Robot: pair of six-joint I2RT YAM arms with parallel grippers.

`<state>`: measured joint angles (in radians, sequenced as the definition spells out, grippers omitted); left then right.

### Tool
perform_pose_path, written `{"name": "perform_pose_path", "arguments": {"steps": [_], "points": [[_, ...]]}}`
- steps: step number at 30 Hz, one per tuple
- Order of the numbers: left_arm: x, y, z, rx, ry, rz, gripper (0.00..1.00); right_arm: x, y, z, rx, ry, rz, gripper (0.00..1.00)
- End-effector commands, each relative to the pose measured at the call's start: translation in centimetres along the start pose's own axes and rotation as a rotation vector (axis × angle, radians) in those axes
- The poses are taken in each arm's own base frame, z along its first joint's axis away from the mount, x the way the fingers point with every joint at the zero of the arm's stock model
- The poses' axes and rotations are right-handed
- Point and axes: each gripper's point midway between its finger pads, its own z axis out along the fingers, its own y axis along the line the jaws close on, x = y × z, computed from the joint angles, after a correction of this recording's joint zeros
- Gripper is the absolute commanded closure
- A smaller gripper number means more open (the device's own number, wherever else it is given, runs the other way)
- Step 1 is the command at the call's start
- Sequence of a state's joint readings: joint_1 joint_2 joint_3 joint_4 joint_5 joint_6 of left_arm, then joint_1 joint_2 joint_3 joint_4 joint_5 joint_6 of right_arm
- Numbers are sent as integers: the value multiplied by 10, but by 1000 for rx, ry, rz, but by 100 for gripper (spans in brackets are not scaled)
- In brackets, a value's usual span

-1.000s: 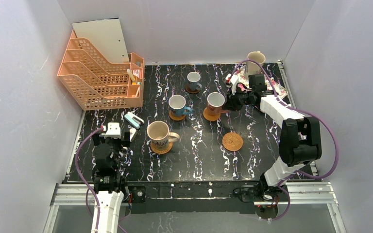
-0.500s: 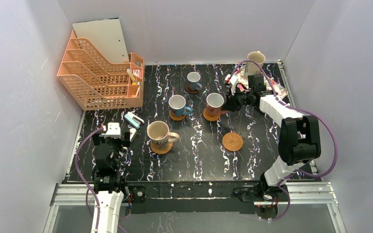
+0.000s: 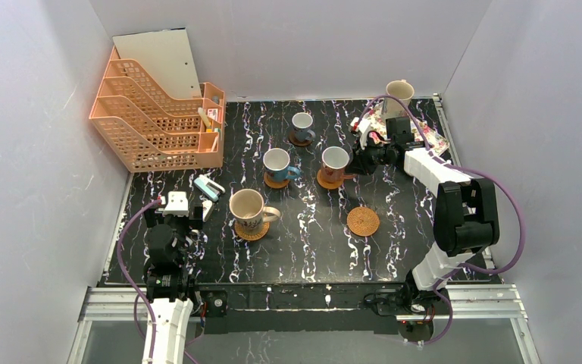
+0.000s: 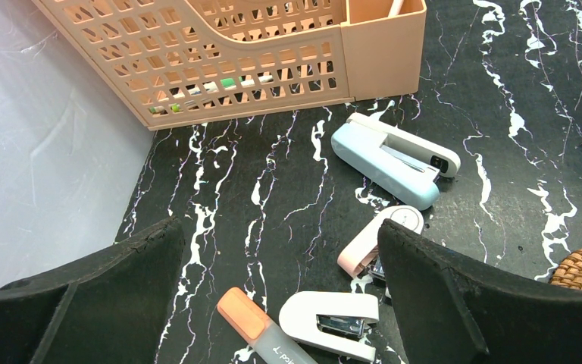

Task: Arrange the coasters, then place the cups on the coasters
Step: Place the cup on the coaster.

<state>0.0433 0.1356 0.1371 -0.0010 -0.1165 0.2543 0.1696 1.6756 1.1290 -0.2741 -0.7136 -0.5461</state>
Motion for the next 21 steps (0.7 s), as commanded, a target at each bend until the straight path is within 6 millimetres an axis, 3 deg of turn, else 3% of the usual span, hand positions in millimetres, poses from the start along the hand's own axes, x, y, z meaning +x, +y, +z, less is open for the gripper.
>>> {"name": "perform_pose_path", "arguments": {"steps": [1, 21], "points": [[3, 2, 1, -17, -4, 2, 3, -25, -1, -2, -18, -85, -51, 99], [3, 2, 1, -13, -1, 4, 3, -18, -5, 4, -15, -66, -35, 99]]}}
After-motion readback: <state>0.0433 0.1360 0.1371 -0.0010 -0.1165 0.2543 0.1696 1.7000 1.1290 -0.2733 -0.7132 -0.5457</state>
